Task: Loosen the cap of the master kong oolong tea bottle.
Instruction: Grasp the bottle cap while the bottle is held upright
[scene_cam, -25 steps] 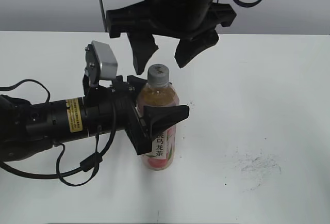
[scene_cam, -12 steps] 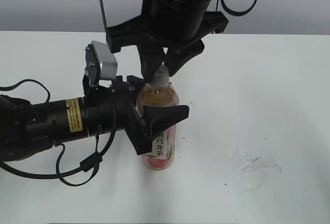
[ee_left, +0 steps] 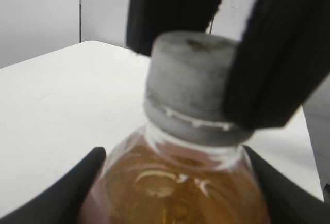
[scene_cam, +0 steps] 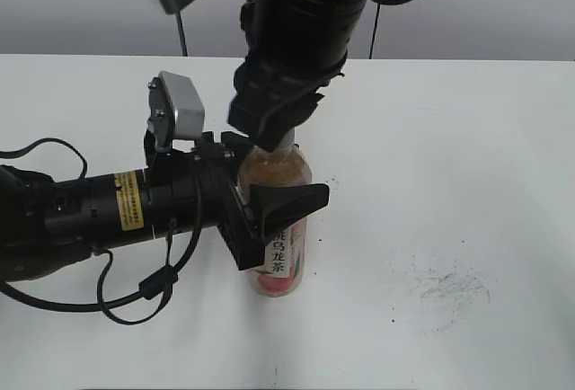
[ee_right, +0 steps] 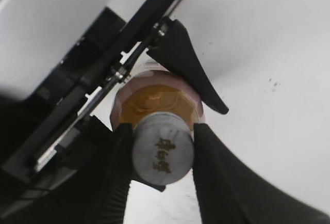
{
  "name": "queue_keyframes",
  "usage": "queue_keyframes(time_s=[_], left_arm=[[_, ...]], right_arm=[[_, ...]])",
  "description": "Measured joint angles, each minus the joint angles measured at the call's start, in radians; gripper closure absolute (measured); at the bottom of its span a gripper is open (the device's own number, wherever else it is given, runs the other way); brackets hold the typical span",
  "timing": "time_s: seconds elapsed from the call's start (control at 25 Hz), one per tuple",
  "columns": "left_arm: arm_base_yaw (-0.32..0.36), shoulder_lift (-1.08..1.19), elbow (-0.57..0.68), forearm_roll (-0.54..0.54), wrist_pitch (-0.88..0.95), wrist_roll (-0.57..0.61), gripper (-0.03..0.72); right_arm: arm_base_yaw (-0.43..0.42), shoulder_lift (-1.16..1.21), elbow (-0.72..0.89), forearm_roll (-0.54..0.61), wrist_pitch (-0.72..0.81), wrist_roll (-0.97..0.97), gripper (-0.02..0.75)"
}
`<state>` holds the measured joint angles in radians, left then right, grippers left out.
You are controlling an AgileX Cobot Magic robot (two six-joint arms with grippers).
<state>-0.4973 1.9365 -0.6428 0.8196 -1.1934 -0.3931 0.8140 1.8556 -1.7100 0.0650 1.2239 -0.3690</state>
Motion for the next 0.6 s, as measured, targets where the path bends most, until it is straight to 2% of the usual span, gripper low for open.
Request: queue_keyframes(time_s=[0.2,0.32,0.6], left_arm=[[0.0,0.0,0.0,0.002,0.0,0.0,0.243],[0.0,-0.001,0.0,0.003,0.0,0.001,0.243],[-0.001,-0.001,0.0,0.002,0.002,0.001,0.243]], right_arm=[[0.0,0.0,0.0,0.0,0.0,-0.528,0.468],[0.0,0.0,0.0,0.003,0.0,-0.775,0.468],[0.0,0.0,0.0,-0.016,0.001,-1.17,0.468]])
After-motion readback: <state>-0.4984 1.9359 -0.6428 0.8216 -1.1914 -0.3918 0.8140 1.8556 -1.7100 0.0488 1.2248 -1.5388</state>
